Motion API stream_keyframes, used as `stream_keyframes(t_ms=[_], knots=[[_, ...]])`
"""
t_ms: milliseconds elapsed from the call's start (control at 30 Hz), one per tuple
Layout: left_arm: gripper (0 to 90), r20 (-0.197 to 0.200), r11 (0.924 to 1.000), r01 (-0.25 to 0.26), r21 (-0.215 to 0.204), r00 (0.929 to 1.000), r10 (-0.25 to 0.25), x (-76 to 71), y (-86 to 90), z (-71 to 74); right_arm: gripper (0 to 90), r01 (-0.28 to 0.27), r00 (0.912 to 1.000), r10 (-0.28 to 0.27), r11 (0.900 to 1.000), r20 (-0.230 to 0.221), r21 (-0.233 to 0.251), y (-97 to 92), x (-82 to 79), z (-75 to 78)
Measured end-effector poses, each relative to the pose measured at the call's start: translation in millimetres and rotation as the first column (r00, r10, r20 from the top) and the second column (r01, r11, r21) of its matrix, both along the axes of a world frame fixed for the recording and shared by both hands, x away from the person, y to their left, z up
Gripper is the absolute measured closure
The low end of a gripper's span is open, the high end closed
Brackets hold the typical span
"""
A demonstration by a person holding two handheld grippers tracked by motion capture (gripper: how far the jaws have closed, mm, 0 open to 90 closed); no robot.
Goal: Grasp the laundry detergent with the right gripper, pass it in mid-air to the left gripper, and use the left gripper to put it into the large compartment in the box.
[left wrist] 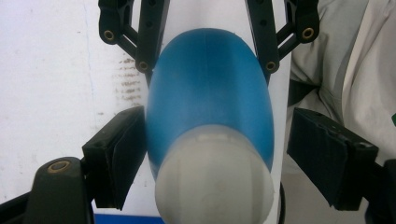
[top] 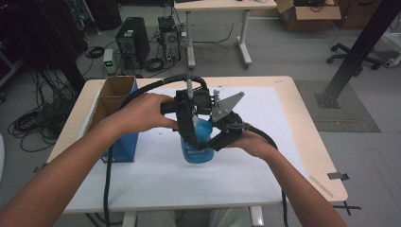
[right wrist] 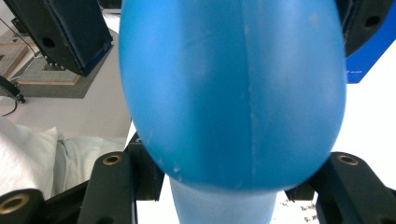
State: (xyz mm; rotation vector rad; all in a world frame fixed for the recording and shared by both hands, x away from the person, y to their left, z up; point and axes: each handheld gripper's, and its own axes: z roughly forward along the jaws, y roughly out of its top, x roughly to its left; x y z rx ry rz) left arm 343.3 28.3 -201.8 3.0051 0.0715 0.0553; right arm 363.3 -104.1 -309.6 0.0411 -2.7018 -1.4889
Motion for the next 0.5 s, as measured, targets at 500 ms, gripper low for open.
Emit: stream_keyframes(t_ms=[500], knots=[[33.8, 0.010, 0.9999, 0.000, 0.013, 0.9999, 0.000, 0.3, 0.1, -1.5, 43.3, -0.006, 1.0000, 0.006, 1.0000, 0.004, -0.007, 1.3, -0.8, -1.1]])
